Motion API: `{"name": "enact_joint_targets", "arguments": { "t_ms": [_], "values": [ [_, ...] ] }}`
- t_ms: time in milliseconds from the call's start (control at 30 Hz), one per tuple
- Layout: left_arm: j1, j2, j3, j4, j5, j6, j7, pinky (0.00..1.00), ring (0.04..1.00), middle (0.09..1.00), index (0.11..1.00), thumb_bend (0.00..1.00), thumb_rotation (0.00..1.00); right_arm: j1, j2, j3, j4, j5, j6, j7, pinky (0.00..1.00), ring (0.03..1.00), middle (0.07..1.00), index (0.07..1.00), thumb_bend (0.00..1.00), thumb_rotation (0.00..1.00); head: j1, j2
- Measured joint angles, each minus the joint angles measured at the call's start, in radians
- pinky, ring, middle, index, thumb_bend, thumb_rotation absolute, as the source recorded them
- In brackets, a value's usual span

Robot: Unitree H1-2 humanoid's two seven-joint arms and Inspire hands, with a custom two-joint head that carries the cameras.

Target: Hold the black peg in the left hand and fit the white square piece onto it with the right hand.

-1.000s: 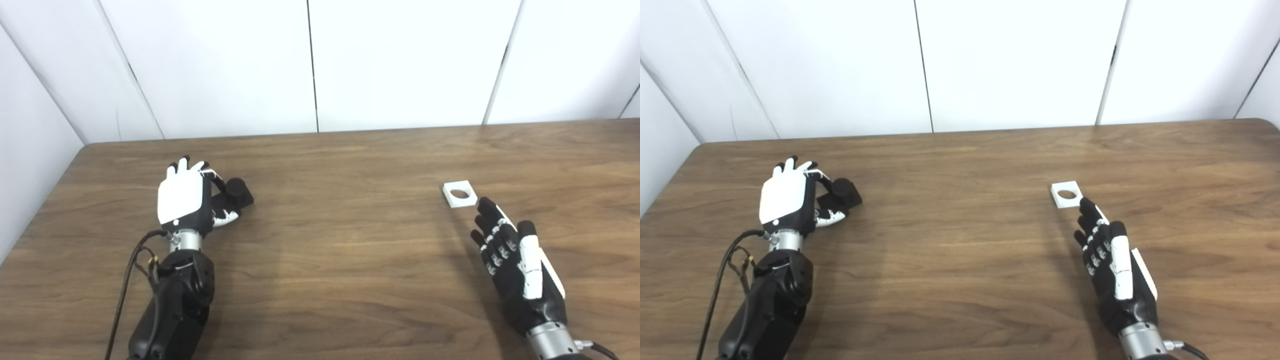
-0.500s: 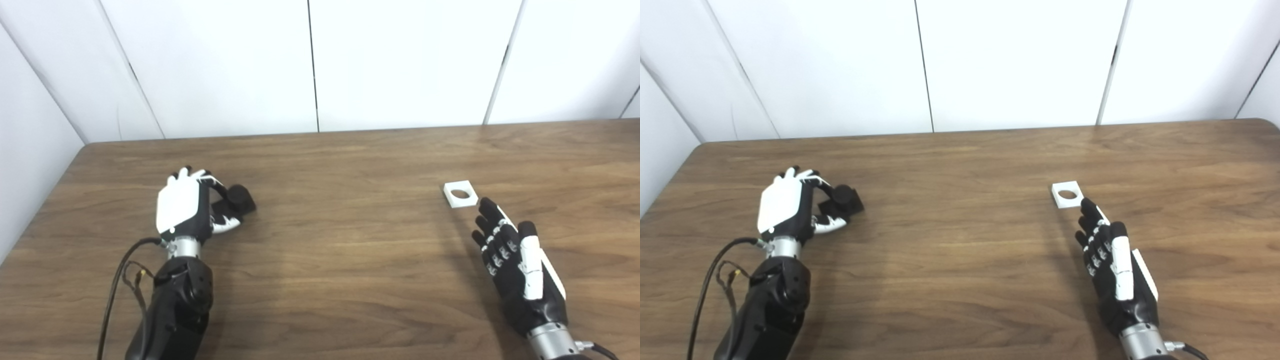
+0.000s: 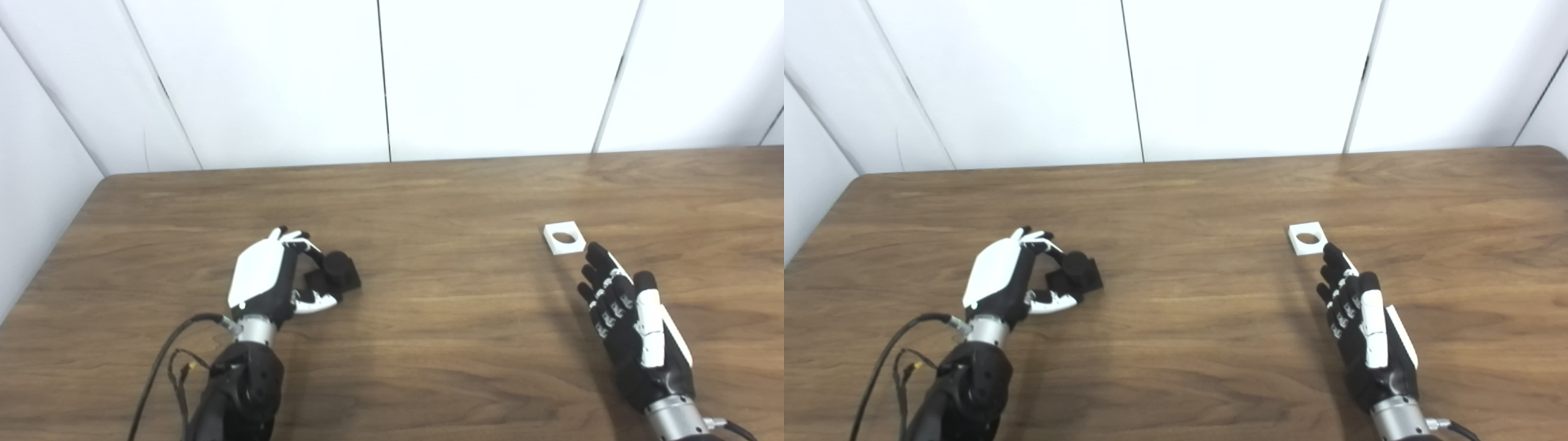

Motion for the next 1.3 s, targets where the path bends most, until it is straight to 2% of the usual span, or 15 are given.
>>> {"name": "enact_joint_targets", "arguments": {
  "t_ms": [233, 433, 667, 867, 933, 1033, 1100, 1300],
  "values": [
    [0.06, -0.003, -0.056, -0.08, 0.044, -0.032, -0.026, 0.96, 0.957, 0.856, 0.487, 0.51, 0.07, -0.001, 0.001, 0.002, 0.0, -0.005, 0.0, -0.001, 1.0, 1.0, 0.981, 0.932, 0.61, 1.0, -0.006, 0.002],
    [0.122, -0.011, -0.107, -0.131, 0.093, -0.074, -0.016, 1.0, 0.978, 0.872, 0.488, 0.51, 0.07, -0.001, 0.001, 0.003, 0.0, -0.007, 0.0, -0.002, 1.0, 1.0, 0.987, 0.943, 0.61, 1.0, -0.009, 0.003],
    [0.192, -0.053, -0.136, -0.172, 0.114, -0.113, -0.012, 1.0, 0.987, 0.891, 0.488, 0.51, 0.07, -0.001, 0.001, 0.003, 0.0, -0.009, 0.0, -0.009, 1.0, 1.0, 0.992, 0.947, 0.6, 1.0, -0.012, 0.005],
    [0.245, -0.067, -0.171, -0.202, 0.12, -0.159, -0.004, 0.99, 0.972, 0.887, 0.487, 0.51, 0.07, -0.001, 0.001, 0.003, 0.0, -0.011, 0.0, -0.012, 1.0, 1.0, 0.987, 0.94, 0.62, 1.0, -0.014, 0.009],
    [0.262, -0.073, -0.186, -0.209, 0.149, -0.17, 0.001, 0.95, 0.945, 0.869, 0.487, 0.51, 0.07, -0.001, 0.002, 0.004, 0.0, -0.011, 0.0, -0.012, 1.0, 1.0, 0.99, 0.94, 0.62, 1.0, -0.014, 0.011],
    [0.285, -0.074, -0.214, -0.233, 0.196, -0.185, -0.001, 0.97, 0.958, 0.879, 0.488, 0.51, 0.07, -0.001, 0.002, 0.004, 0.0, -0.01, 0.0, -0.012, 1.0, 1.0, 0.988, 0.941, 0.61, 1.0, -0.012, 0.014],
    [0.299, -0.082, -0.215, -0.238, 0.191, -0.187, -0.005, 1.0, 0.979, 0.894, 0.488, 0.51, 0.06, -0.001, 0.002, 0.004, 0.0, -0.01, 0.0, -0.012, 1.0, 1.0, 0.984, 0.937, 0.61, 1.0, -0.012, 0.017],
    [0.317, -0.091, -0.215, -0.244, 0.152, -0.199, -0.026, 1.0, 0.981, 0.896, 0.488, 0.51, 0.06, -0.001, 0.002, 0.006, 0.0, -0.011, 0.0, -0.014, 1.0, 1.0, 0.981, 0.936, 0.62, 1.0, -0.011, 0.018]
  ]
}}
